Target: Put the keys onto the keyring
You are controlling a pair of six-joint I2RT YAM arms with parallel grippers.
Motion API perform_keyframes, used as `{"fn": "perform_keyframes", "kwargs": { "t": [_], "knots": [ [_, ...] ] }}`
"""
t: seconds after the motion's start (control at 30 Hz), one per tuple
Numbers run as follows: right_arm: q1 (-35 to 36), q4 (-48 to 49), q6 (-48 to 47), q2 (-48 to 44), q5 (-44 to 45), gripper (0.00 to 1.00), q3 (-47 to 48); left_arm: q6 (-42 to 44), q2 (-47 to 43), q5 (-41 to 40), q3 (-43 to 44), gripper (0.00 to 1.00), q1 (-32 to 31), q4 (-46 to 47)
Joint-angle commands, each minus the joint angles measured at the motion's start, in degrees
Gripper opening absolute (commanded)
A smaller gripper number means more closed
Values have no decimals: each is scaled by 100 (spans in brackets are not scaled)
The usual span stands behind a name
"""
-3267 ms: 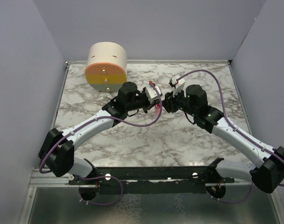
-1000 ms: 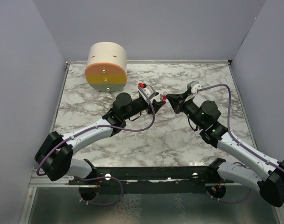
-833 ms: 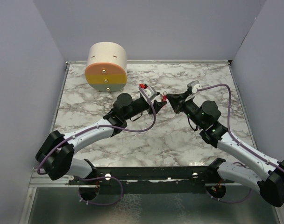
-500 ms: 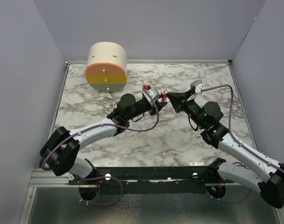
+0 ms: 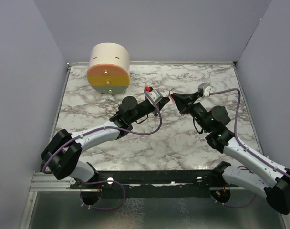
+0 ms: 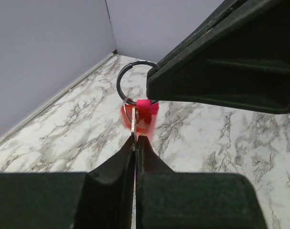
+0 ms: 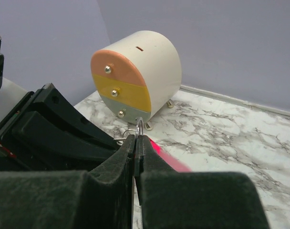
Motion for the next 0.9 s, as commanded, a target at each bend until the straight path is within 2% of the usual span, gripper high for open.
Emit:
{"fn": "perform_keyframes", "kwargs": {
  "t": [0.0,0.27,0.67,0.87],
  "knots": [
    [16,266,89,-48,3,1,-118,-25,-58,73,5,0,-59,340],
    [17,572,242,-1,64,1,-209,-114,35,95,-13,0,-93,352],
    [17,2138,555,226,137,1,-659,-387,252,244,1,0,-225,402],
    [17,2440,413,488,244,1,-558,-509,220,237,-11,0,-285,404]
  ]
}}
